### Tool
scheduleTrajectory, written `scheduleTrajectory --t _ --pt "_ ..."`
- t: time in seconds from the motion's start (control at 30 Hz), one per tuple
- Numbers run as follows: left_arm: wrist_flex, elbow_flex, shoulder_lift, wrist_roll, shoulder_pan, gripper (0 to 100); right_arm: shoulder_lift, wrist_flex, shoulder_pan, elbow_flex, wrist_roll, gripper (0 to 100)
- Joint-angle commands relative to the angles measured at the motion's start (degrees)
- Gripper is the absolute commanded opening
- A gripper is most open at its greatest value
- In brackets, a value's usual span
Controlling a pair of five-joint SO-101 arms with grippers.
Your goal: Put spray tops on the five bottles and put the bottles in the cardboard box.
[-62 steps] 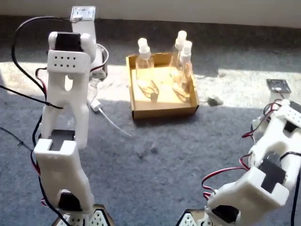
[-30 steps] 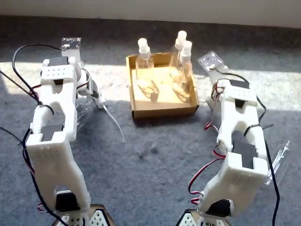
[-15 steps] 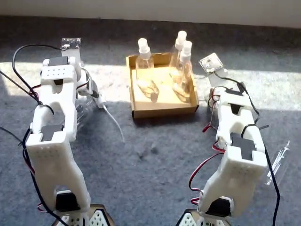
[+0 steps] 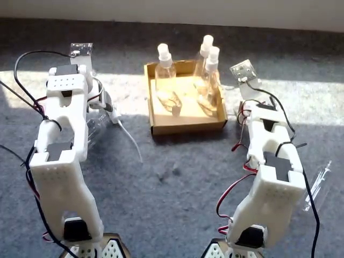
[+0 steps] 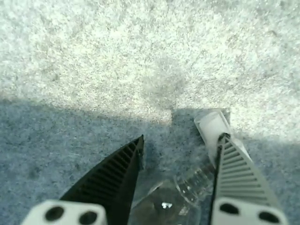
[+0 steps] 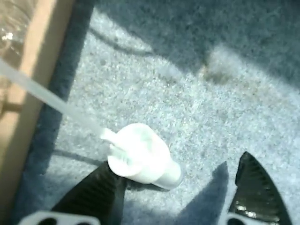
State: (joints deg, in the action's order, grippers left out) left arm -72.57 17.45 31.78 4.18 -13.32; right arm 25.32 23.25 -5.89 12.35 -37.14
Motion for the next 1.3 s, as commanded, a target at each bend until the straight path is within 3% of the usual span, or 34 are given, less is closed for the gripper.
scheduleTrajectory --t 0.0,0.37,0.5,0.67,0.83,0.93,1.13,1.27 --pt "0.7 0.3 -0.9 -0.1 -0.1 24 -0.1 -1.5 -4.0 -0.7 0.4 21.4" --pt "0.7 0.2 -0.8 -0.1 -0.1 24 -1.3 -1.3 -13.8 -0.3 0.4 17.0" --pt "0.7 0.2 -0.8 -0.1 -0.1 24 -5.6 5.7 -16.7 -0.7 0.2 16.4" --pt "2.2 -1.5 -0.8 -0.1 -0.1 24 -11.0 14.6 -19.3 -0.7 0.0 8.7" --pt "2.7 -2.2 -0.9 -0.1 -0.1 24 -15.0 15.7 -21.4 -0.5 -2.8 7.7" --pt "2.7 -2.1 -0.9 -0.1 -0.1 24 -17.2 16.0 -20.3 -0.7 -2.2 7.8" --pt "2.7 -2.2 -0.9 -0.1 -0.3 24 -21.7 15.5 -10.8 -0.2 2.3 12.4" --pt "2.7 -2.2 -0.9 -0.2 -0.3 24 -21.8 15.2 -4.9 -0.2 -5.8 14.0"
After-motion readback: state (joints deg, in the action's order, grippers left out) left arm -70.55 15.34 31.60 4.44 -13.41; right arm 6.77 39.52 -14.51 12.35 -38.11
